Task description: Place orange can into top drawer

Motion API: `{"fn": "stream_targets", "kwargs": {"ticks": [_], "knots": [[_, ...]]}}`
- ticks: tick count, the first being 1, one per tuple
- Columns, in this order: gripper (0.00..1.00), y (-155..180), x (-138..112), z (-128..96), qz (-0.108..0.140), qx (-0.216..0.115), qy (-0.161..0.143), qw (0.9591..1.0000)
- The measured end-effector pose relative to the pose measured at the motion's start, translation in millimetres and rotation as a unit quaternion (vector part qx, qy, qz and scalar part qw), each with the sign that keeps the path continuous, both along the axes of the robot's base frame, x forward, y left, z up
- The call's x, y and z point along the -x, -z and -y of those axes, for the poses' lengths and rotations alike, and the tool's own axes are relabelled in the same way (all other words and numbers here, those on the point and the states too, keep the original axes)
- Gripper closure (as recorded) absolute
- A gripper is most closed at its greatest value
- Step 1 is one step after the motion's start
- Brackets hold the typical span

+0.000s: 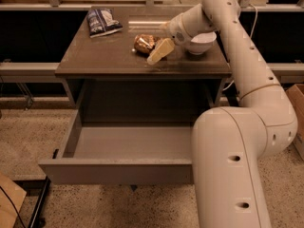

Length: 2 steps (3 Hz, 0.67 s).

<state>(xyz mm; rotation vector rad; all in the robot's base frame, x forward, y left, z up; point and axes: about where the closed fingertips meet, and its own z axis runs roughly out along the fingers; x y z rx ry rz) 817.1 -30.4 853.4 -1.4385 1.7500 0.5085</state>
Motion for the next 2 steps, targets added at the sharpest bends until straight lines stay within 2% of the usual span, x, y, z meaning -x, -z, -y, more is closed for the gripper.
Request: {"fn": "stream_targets", "kwargs": {"ticks": [2], "knots": [[0.41, 16.9, -0.2, 10.0, -0.022, 0.01, 0.01, 0.9997]]}}
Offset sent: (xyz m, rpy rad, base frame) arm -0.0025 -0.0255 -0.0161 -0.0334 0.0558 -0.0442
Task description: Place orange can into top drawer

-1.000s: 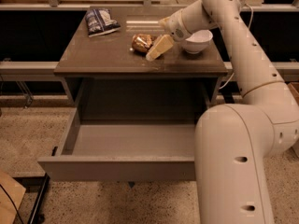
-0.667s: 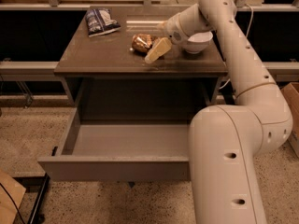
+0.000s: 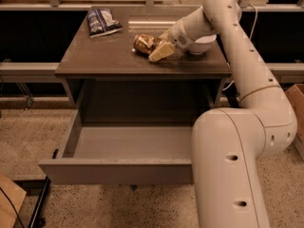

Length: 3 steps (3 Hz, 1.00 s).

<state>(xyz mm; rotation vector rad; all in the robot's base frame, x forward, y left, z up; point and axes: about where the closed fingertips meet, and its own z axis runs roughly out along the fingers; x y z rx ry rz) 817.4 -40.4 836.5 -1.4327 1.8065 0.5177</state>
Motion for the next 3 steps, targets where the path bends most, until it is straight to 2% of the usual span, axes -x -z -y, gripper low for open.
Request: {"fn": "stream_targets", "kwargs": {"ticks": [1, 2, 3], "knots": [[0.65, -10.6, 2.9, 7.3, 0.009, 0.01, 0.007, 0.9999], [0.88, -31.3, 16.4, 10.9, 0.02, 0.031, 0.002, 0.9993], [1.0, -59.5, 49.8, 23.2, 0.035, 0.073, -0.011, 0.9967]]}}
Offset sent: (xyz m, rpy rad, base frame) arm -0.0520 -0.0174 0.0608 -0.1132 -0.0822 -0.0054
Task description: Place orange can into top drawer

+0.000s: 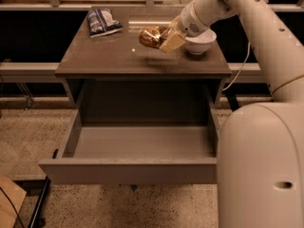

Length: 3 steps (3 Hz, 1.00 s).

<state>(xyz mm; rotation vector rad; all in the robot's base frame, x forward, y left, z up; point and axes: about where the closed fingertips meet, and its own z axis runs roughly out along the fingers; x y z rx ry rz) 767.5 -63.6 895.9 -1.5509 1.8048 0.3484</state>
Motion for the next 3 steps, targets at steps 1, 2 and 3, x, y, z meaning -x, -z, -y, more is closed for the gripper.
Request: {"fn": "stream_targets", "kwargs": {"ticks": [1, 2, 3], "knots": [[1.0, -41.3, 44.6, 20.7, 0.019, 0.031, 0.019, 0.9992], [1.0, -86.1, 105.9, 36.8, 0.035, 0.02, 0.055, 0.9977], [1.0, -97.2, 168.1, 32.2, 0.037, -0.009, 0.065, 0.9972]]}}
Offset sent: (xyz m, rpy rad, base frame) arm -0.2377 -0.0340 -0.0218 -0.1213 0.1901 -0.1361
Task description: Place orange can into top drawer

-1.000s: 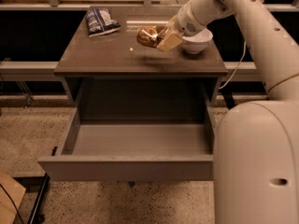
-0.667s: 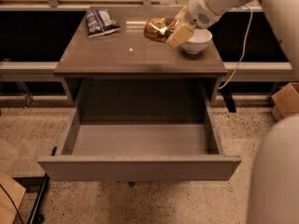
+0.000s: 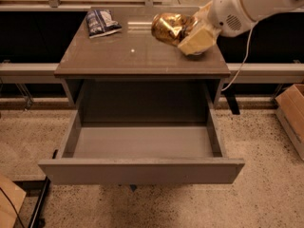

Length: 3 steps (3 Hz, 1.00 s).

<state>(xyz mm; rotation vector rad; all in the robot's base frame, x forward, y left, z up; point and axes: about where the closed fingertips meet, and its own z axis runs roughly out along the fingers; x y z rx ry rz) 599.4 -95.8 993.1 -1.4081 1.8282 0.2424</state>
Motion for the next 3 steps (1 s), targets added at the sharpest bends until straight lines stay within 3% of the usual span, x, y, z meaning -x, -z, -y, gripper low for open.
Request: {"fn": "stream_targets", "kwargs": {"ticks": [1, 2, 3], "knots": [[1.0, 36.0, 14.2, 0.2, -0.034, 0.016, -0.006, 0.9993], [1.0, 36.2, 12.2, -2.5, -0.037, 0.026, -0.015, 0.9989], [1.0, 83.8, 28.5, -21.8, -0.081, 0.062, -0.084, 0.9913]]}}
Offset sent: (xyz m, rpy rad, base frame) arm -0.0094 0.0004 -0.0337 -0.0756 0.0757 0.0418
